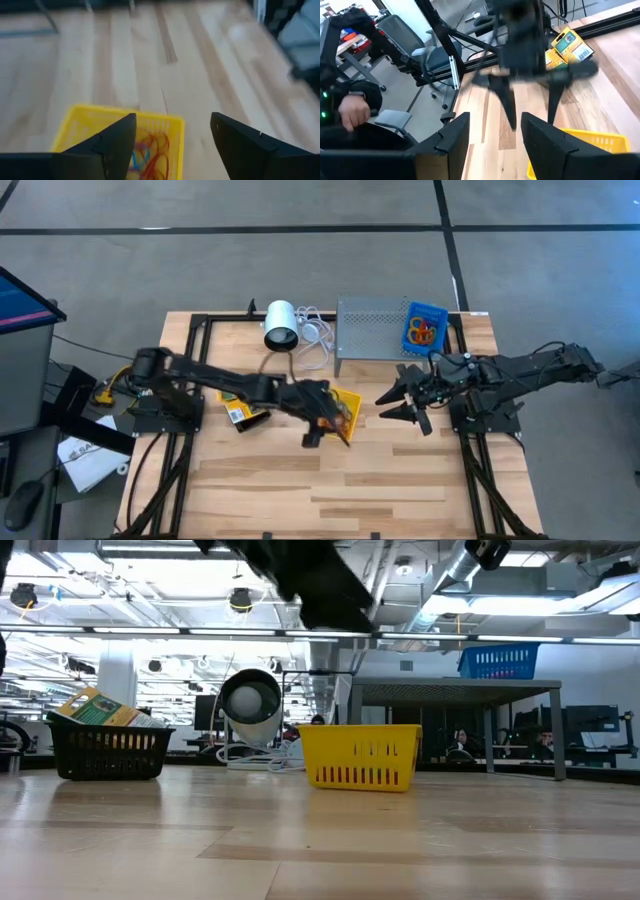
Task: Pick & Place Office Desk Supplies
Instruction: Put the yellow basket filled with rubber bands on the shelf
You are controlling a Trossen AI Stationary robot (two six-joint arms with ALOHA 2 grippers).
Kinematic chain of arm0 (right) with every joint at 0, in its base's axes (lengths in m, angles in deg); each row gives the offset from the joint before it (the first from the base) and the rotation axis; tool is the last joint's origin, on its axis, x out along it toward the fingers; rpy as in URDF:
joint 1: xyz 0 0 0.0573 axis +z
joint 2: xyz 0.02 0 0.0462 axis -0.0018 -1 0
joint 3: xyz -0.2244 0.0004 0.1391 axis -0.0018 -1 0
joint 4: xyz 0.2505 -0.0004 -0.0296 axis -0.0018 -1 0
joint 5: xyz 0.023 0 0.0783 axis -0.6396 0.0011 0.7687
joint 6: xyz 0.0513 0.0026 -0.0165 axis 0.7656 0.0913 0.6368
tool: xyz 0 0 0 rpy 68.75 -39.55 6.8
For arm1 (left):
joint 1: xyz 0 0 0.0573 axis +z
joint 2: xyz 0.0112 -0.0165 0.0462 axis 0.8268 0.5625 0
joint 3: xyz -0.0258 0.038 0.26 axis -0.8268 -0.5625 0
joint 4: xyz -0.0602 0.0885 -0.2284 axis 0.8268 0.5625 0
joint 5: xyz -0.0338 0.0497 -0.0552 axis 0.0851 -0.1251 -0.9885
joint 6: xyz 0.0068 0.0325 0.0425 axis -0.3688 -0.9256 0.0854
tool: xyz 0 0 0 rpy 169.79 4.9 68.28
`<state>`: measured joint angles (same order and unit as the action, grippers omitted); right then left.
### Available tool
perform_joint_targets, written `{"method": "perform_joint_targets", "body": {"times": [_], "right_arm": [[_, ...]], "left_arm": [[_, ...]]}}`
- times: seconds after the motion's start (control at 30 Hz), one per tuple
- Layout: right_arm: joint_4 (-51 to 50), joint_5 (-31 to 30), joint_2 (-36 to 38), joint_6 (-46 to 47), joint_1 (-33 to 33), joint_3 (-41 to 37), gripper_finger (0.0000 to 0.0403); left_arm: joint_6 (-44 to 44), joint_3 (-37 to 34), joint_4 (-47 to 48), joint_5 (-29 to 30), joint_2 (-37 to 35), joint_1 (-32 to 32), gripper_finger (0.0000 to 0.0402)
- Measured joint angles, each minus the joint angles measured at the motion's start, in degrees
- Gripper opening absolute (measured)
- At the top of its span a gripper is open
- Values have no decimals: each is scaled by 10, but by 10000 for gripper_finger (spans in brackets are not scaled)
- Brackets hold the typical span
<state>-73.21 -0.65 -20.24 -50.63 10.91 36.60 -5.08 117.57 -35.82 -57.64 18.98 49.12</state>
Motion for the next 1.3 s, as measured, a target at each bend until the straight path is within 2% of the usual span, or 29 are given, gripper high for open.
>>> {"method": "perform_joint_targets", "body": {"times": [0.1, 0.17, 0.27, 0.4, 0.5, 0.63, 0.77, 0.93, 1.3], "right_arm": [[-2, -2, -6, 0, 0, 2, 169], [-13, -3, -18, 0, -1, 14, 163], [-57, -4, -42, 0, 0, 48, 150], [-110, -7, -81, -19, -1, 93, 133], [-136, -9, -112, -28, -4, 123, 128], [-161, -11, -160, -16, -18, 152, 140], [-175, -10, -218, 21, -31, 171, 172], [-228, 22, -320, 73, -31, 209, 199], [-353, 21, -525, 41, 3, 379, 166]], "left_arm": [[27, -5, 38, -12, -58, 9, 244], [55, -35, 38, -24, -103, 18, 239], [99, -117, -29, -26, -174, 30, 230], [146, -255, -207, -19, -273, 47, 219], [161, -338, -297, -9, -340, 58, 212], [149, -400, -343, 5, -421, 60, 204], [121, -424, -350, 27, -470, 55, 197], [87, -445, -346, 33, -496, 52, 193], [57, -444, -338, 33, -502, 56, 191]]}}
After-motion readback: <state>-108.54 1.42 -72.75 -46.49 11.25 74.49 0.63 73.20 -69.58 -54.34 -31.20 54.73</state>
